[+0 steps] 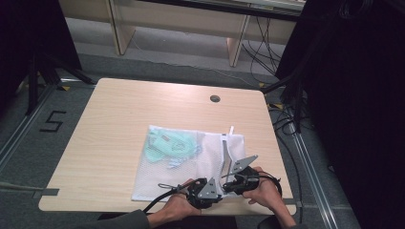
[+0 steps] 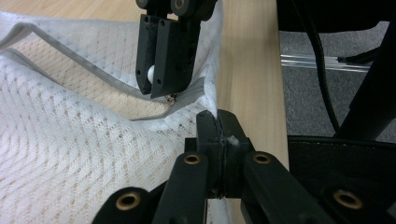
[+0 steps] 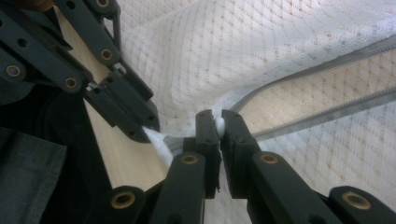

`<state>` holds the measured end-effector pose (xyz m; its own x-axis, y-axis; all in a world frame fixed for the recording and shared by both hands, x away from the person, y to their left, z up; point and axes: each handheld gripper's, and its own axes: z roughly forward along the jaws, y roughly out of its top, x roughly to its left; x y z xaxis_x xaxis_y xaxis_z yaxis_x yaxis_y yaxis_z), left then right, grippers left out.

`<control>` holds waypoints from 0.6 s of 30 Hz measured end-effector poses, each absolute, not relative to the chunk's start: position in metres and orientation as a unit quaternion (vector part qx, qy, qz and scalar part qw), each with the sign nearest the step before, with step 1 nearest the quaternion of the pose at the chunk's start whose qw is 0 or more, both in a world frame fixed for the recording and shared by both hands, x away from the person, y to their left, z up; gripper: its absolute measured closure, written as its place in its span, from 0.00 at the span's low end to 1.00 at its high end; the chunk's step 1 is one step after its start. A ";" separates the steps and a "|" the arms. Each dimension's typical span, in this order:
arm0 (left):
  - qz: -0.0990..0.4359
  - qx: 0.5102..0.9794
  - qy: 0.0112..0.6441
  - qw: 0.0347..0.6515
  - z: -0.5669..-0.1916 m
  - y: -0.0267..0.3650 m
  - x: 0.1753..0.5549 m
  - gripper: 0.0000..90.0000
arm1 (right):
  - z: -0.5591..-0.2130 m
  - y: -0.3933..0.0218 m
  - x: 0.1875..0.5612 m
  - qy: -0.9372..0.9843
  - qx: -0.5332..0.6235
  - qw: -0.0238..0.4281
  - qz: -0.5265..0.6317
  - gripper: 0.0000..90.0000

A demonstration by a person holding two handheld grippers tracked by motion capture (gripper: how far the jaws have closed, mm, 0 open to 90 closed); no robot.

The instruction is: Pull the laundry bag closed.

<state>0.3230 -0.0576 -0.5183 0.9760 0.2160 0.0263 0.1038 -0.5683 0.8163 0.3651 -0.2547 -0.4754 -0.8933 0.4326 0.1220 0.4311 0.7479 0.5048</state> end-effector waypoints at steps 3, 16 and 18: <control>0.060 0.882 0.092 0.458 -0.518 -0.058 0.322 0.99 | -0.475 -0.253 0.368 0.936 0.235 0.001 0.264 0.96; 0.060 0.885 0.093 0.453 -0.518 -0.057 0.324 0.99 | -0.475 -0.248 0.380 0.937 0.229 0.011 0.263 0.96; 0.059 0.883 0.097 0.455 -0.518 -0.057 0.324 0.99 | -0.475 -0.248 0.381 0.937 0.232 0.002 0.261 0.96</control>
<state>0.3239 -0.0571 -0.5182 0.9743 0.2248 0.0151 0.1180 -0.5663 0.8157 0.3812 -0.2480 -0.4749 -0.8922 0.4358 0.1184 0.4342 0.7557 0.4903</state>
